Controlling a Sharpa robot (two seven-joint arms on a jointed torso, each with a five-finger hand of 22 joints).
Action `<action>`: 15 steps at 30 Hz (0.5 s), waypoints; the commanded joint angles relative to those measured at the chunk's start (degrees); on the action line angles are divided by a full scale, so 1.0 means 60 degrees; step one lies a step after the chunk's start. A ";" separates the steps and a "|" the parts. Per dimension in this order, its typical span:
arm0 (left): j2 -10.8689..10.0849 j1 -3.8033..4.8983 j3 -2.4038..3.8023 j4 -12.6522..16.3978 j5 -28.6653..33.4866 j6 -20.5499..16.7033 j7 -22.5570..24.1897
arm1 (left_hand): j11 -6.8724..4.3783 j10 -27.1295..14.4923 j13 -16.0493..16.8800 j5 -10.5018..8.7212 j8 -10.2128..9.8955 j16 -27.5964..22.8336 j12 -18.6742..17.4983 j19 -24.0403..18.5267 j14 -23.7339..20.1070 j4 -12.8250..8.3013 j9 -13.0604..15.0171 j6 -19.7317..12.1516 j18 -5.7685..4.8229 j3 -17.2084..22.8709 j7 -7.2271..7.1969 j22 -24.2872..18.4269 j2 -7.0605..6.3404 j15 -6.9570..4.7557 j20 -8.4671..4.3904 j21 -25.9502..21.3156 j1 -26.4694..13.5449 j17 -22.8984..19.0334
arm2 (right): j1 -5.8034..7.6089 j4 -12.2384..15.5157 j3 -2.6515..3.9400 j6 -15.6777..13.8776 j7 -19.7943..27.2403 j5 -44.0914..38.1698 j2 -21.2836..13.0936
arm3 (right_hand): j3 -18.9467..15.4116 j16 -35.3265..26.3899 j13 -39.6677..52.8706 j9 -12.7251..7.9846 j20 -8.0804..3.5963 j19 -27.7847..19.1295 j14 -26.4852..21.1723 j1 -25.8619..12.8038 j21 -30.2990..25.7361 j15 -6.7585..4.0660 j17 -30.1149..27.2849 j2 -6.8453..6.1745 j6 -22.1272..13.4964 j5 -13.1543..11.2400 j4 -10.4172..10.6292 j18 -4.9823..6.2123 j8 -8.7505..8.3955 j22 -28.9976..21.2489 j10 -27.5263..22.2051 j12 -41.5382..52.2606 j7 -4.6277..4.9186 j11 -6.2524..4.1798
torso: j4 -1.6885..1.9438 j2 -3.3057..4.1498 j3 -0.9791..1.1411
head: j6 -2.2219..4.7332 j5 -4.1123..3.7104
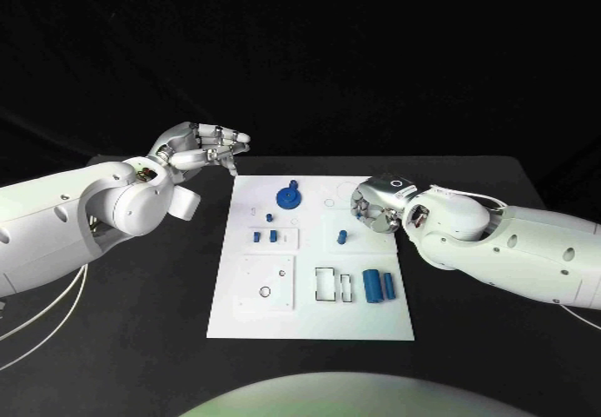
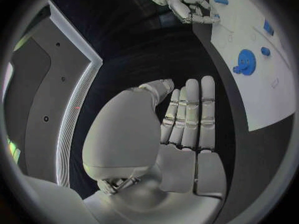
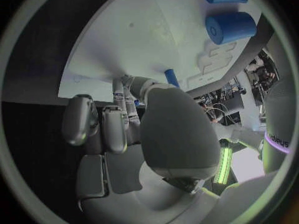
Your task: Assemble the parts on the task board
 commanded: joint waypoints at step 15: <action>-0.0024 -0.0005 -0.0002 0.0087 -0.0176 0.0224 -0.0159 | 0.0096 -0.0297 -0.0083 0.0025 -0.0125 -0.0206 -0.0048 -0.0124 -0.0125 -0.0079 -0.0058 -0.0268 0.0132 0.0004 0.0100 -0.0063 -0.0046 0.0050 0.0018 -0.0145 -0.0071 -0.0089 | -0.0159 0.0130 -0.0122 0.0934 -0.0564 -0.0691 0.0038 | 0.0146 -0.0154 -0.0045 0.0225 -0.0040 -0.0183 0.0202 -0.0436 -0.0263 -0.0014 -0.0292 -0.0071 -0.0057 -0.0073 -0.0262 -0.0019 0.0119 0.0231 -0.0068 -0.0217 0.0037 0.0048 | -0.0001 -0.0005 -0.0004 | -0.0028 -0.0029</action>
